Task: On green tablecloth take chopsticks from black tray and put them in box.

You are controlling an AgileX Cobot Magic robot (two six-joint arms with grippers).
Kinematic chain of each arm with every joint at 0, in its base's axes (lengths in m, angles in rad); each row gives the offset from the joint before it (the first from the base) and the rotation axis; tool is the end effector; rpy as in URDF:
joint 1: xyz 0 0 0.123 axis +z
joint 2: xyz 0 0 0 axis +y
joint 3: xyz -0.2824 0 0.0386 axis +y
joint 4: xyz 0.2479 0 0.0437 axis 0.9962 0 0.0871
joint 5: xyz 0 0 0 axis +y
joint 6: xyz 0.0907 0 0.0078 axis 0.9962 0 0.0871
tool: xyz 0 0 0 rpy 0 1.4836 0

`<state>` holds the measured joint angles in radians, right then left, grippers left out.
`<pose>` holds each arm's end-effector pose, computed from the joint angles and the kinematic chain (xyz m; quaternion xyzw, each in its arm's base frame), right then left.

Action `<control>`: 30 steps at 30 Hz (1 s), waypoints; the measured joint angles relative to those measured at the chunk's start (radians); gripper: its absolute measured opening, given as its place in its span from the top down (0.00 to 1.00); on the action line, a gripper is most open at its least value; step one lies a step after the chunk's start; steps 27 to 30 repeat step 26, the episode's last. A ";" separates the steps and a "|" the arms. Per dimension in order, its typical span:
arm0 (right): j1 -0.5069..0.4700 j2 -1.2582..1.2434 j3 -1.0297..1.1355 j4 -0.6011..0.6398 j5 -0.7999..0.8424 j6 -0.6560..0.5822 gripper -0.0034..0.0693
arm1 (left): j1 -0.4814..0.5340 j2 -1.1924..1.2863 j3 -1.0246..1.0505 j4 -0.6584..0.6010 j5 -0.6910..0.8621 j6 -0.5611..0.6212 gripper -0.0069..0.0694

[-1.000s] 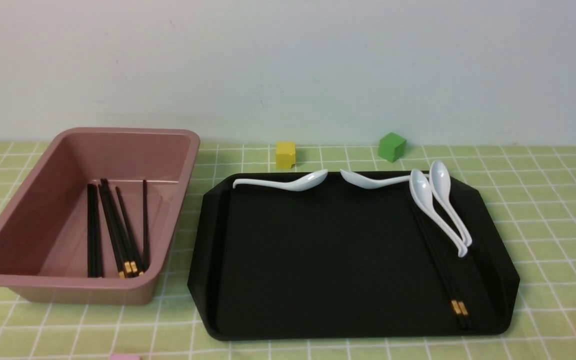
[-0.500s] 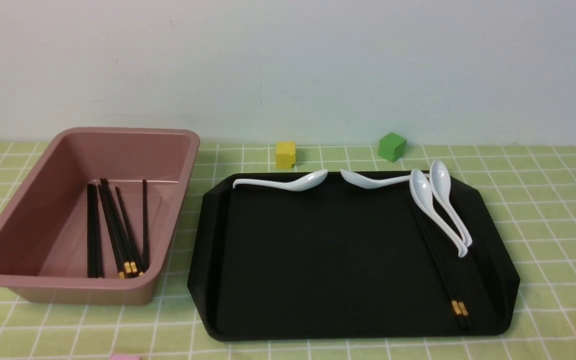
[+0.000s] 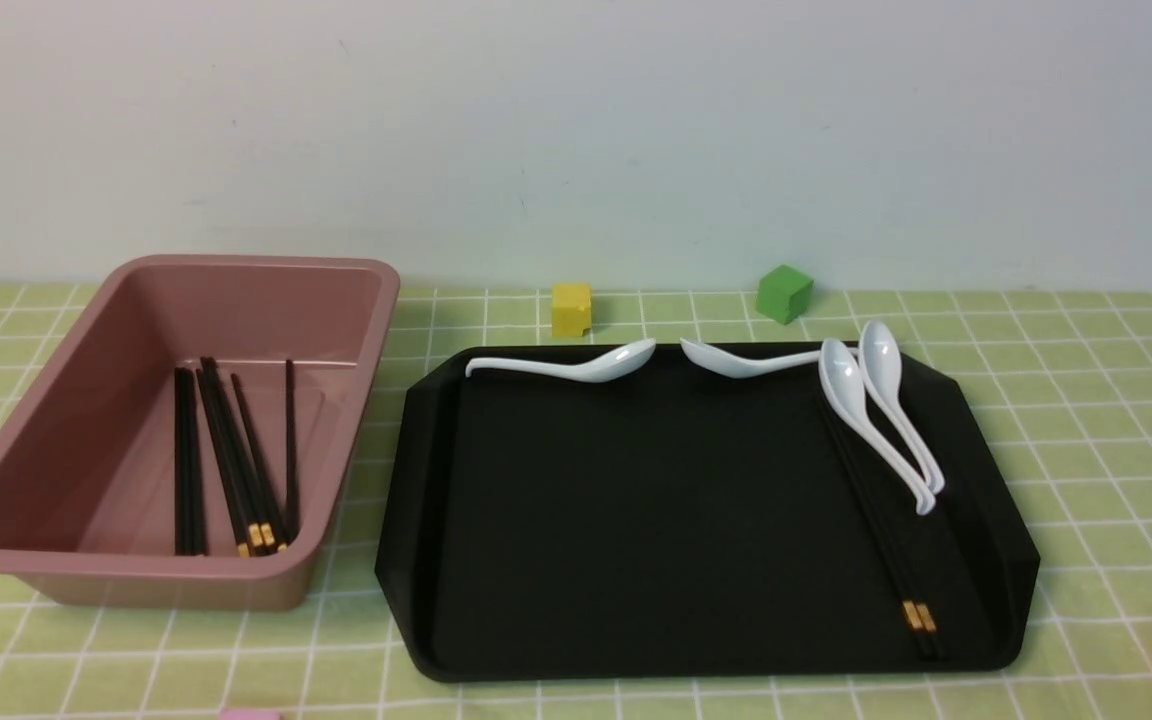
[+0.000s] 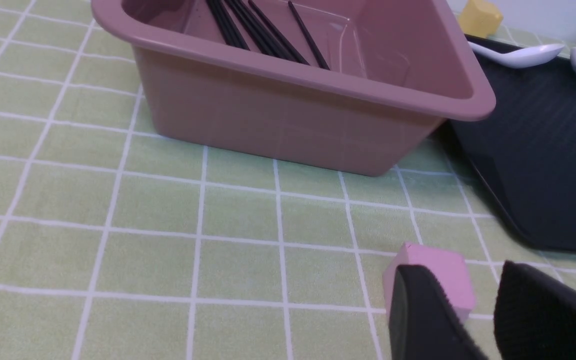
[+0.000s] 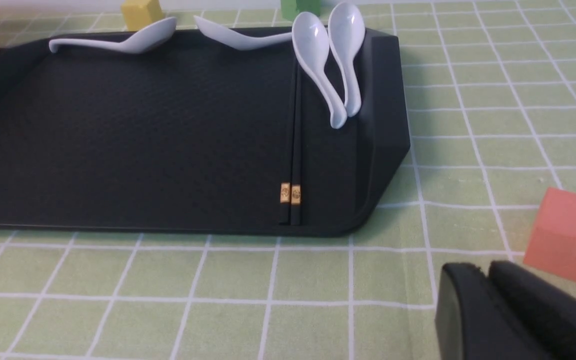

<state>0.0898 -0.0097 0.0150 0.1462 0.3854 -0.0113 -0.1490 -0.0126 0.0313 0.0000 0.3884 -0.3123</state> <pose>0.0515 0.0097 0.1743 -0.0024 0.8046 0.0853 0.5876 0.0516 -0.0077 0.1683 -0.0661 0.8080 -0.1338 0.5700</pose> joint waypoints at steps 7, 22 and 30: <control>0.000 0.000 0.000 0.000 0.001 0.000 0.83 | 0.000 0.000 0.000 0.000 0.000 0.000 0.60; 0.000 0.000 0.000 0.000 0.002 0.000 0.80 | 0.000 0.000 0.000 0.000 0.000 0.000 0.60; 0.000 0.000 0.000 0.000 0.002 0.000 0.80 | 0.000 0.000 0.000 0.000 0.000 0.000 0.60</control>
